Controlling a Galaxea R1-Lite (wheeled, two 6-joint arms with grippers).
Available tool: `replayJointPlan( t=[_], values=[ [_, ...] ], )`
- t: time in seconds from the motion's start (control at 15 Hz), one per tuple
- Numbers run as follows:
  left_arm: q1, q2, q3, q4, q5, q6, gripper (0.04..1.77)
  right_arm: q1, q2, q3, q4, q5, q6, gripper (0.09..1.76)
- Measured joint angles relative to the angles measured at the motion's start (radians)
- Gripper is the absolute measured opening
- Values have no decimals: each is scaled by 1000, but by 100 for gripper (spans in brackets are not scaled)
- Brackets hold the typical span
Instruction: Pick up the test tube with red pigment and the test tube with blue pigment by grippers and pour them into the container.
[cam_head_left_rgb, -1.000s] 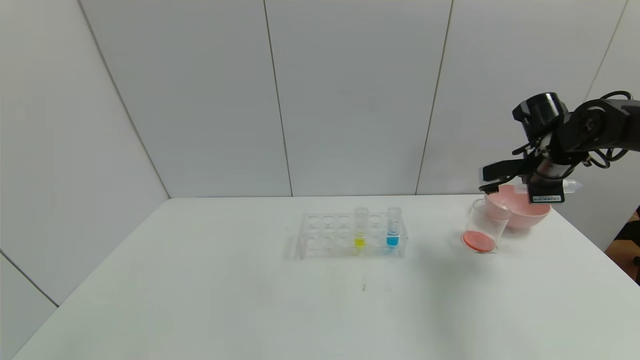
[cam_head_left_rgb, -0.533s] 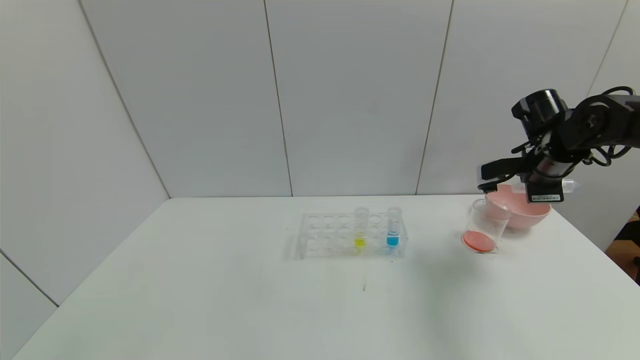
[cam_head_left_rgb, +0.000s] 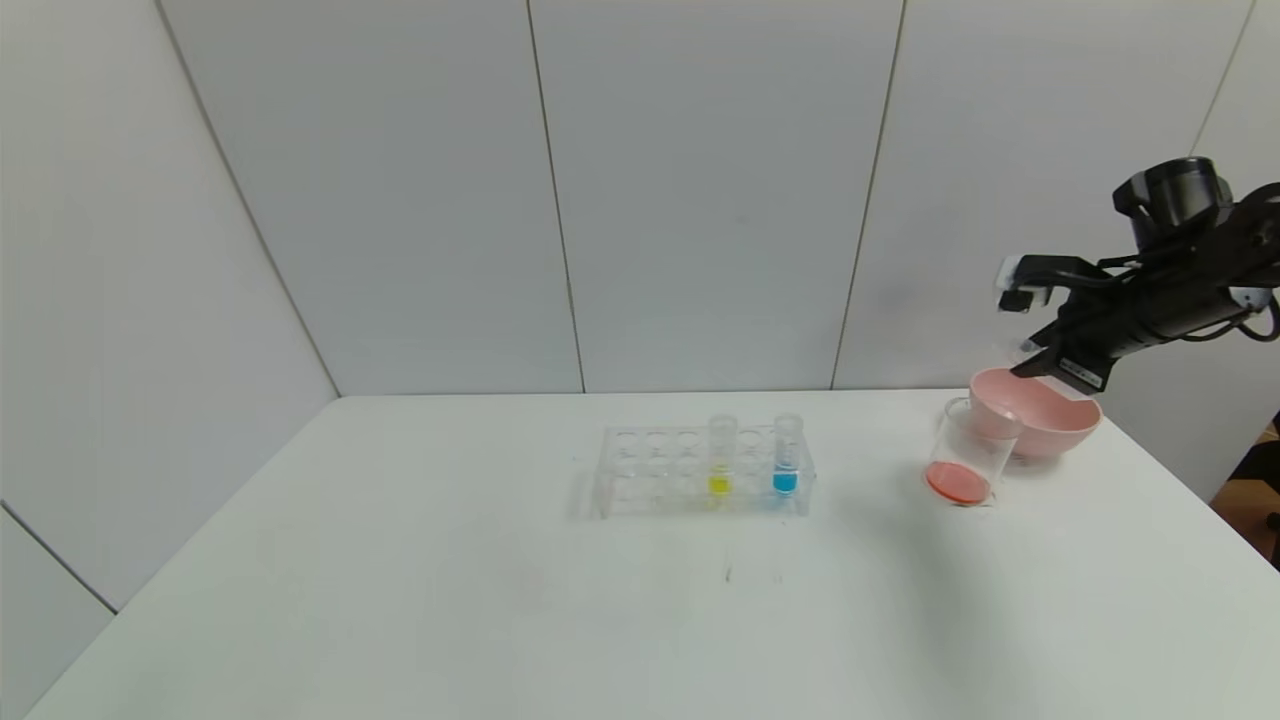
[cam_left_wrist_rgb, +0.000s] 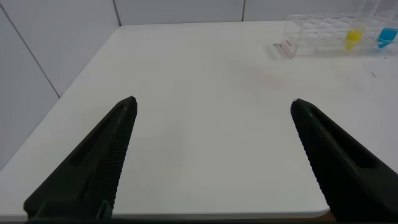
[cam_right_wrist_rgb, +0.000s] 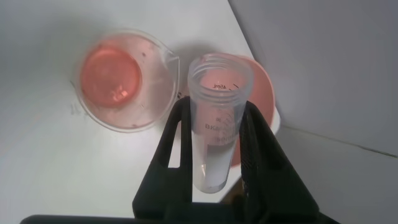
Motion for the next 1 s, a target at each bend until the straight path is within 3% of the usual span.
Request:
replayJointPlan(
  t=[0.27, 0.47, 0.53, 0.73, 1.0],
  values=[
    [0, 0, 0, 0, 0, 0, 176, -116, -30, 31, -15, 431, 124, 50],
    [0, 0, 0, 1, 0, 0, 176, -226, -51, 74, -37, 638, 160, 50],
    [0, 0, 0, 0, 0, 0, 176, -254, -55, 82, -35, 690, 185, 50],
    [0, 0, 0, 0, 0, 0, 176, -290, -64, 84, -66, 723, 382, 50],
    [0, 0, 0, 0, 0, 0, 176, -339, -72, 119, -125, 872, 409, 50]
  ],
)
